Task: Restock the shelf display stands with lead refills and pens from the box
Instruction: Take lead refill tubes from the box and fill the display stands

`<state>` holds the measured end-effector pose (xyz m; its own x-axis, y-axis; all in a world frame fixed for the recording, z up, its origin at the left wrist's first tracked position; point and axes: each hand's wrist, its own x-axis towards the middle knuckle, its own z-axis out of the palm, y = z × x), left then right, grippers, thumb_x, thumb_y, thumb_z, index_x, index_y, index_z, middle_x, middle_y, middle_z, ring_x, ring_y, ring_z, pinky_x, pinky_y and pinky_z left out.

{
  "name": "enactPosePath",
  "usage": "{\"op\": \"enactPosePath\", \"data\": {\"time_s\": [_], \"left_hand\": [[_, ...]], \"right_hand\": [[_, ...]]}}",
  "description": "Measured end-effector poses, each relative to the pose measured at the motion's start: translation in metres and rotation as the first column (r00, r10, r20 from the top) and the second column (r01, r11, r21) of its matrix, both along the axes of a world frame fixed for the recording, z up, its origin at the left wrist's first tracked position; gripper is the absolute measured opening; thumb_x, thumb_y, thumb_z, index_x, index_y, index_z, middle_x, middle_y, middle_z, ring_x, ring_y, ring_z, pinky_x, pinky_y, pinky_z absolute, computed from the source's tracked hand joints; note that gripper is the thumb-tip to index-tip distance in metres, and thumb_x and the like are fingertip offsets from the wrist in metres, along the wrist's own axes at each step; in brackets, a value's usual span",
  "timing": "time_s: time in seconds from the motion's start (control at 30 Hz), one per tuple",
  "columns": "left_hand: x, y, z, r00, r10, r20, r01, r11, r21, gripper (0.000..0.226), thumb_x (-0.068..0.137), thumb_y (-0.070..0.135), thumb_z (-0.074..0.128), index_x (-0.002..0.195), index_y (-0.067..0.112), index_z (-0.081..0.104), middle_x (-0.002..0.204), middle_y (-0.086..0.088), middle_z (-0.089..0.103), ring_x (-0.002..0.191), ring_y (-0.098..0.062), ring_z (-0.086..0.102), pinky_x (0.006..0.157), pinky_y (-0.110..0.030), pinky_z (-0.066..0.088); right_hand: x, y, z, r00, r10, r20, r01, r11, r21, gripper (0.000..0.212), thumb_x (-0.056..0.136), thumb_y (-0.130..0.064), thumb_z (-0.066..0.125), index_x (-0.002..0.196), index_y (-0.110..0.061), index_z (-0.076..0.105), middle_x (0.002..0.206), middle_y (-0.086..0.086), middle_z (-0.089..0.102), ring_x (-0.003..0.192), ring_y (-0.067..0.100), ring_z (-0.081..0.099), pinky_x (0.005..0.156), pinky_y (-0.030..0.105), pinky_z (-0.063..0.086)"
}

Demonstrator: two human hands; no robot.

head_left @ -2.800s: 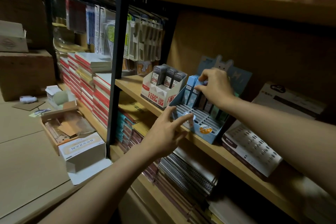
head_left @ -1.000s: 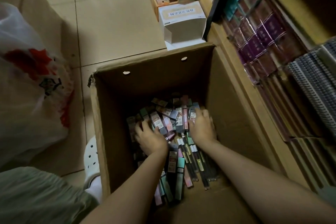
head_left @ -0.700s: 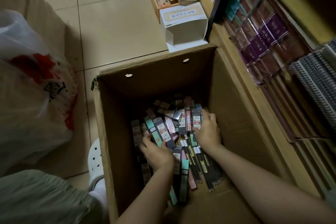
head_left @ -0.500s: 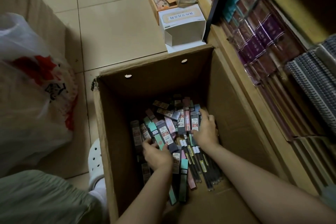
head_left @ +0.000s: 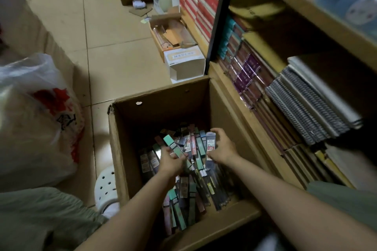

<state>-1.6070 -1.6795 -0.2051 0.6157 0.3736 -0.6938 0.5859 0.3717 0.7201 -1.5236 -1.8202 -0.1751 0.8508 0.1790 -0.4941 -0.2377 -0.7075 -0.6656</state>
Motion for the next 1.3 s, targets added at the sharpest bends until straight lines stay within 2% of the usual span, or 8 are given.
{"op": "enactPosePath", "data": {"time_s": [0.1,0.2,0.33,0.47,0.63,0.87,1.03,1.3], "left_hand": [[0.015,0.016,0.045,0.95,-0.276,0.145,0.28,0.96,-0.008,0.074,0.086,-0.01,0.059,0.131,0.039,0.028,0.107,-0.012,0.063,0.091,-0.025,0.068,0.071,-0.044,0.06],[0.038,0.03,0.106,0.804,-0.556,0.212,0.537,0.831,0.144,0.101,0.081,-0.009,0.066,0.138,0.055,0.012,0.11,-0.015,0.06,0.094,-0.027,0.068,0.061,-0.035,0.059],[0.071,0.027,0.186,0.546,-0.817,0.185,0.648,0.552,0.525,0.101,0.077,-0.005,0.074,0.145,0.034,0.01,0.12,-0.011,0.055,0.107,-0.024,0.063,0.072,-0.03,0.059],[0.09,0.014,0.238,0.406,-0.894,0.19,0.671,0.433,0.602,0.097,0.081,-0.011,0.067,0.144,0.035,0.009,0.107,-0.016,0.067,0.097,-0.025,0.069,0.083,-0.047,0.058],[0.105,0.006,0.275,0.396,-0.853,0.338,0.653,0.521,0.55,0.102,0.084,-0.011,0.061,0.143,0.054,0.008,0.112,-0.012,0.063,0.097,-0.026,0.068,0.073,-0.045,0.06],[0.147,-0.007,0.317,0.487,-0.629,0.607,0.587,0.75,0.306,0.09,0.084,-0.003,0.064,0.147,0.039,0.015,0.107,-0.008,0.069,0.089,-0.018,0.072,0.066,-0.038,0.06],[0.167,-0.013,0.316,0.524,-0.52,0.675,0.604,0.785,0.136,0.061,0.085,-0.002,0.061,0.127,0.031,0.031,0.098,-0.006,0.075,0.087,-0.017,0.073,0.06,-0.032,0.058],[0.195,-0.017,0.32,0.513,-0.486,0.708,0.611,0.786,0.097,0.045,0.09,-0.002,0.057,0.116,0.031,0.041,0.102,-0.007,0.073,0.088,-0.017,0.073,0.059,-0.029,0.058]], "right_hand": [[0.004,-0.004,0.042,0.998,0.006,0.064,-0.01,0.998,0.056,0.063,0.074,0.003,0.075,0.116,-0.028,0.04,0.1,0.009,0.064,0.089,0.026,0.067,0.074,0.046,0.059],[0.016,-0.012,0.094,0.975,0.013,0.221,-0.035,0.995,0.094,0.062,0.076,-0.002,0.076,0.111,-0.031,0.034,0.094,0.0,0.058,0.084,0.017,0.064,0.069,0.038,0.058],[0.023,-0.029,0.17,0.902,-0.025,0.432,-0.036,0.991,0.132,0.055,0.083,-0.011,0.074,0.115,-0.032,0.034,0.103,0.0,0.063,0.093,0.014,0.064,0.085,0.04,0.056],[0.014,-0.05,0.219,0.814,-0.121,0.568,0.006,0.98,0.2,0.05,0.086,-0.013,0.071,0.112,-0.033,0.033,0.106,-0.003,0.065,0.087,0.012,0.068,0.076,0.041,0.059],[0.018,-0.076,0.272,0.702,-0.248,0.667,0.098,0.962,0.254,0.044,0.088,-0.018,0.07,0.107,-0.036,0.035,0.103,-0.006,0.063,0.084,0.007,0.067,0.07,0.034,0.059],[0.063,-0.094,0.363,0.491,-0.335,0.804,0.173,0.942,0.287,0.043,0.087,-0.013,0.071,0.11,-0.025,0.037,0.1,-0.009,0.056,0.08,0.003,0.068,0.059,0.015,0.054],[0.113,-0.086,0.42,0.36,-0.239,0.902,0.211,0.963,0.17,0.046,0.085,-0.012,0.073,0.111,-0.022,0.036,0.099,-0.01,0.049,0.092,0.011,0.057,0.076,0.027,0.052],[0.195,-0.055,0.414,0.385,-0.055,0.921,0.329,0.941,-0.081,0.044,0.081,-0.009,0.077,0.108,-0.013,0.044,0.092,-0.001,0.054,0.084,0.019,0.059,0.073,0.035,0.057]]}}
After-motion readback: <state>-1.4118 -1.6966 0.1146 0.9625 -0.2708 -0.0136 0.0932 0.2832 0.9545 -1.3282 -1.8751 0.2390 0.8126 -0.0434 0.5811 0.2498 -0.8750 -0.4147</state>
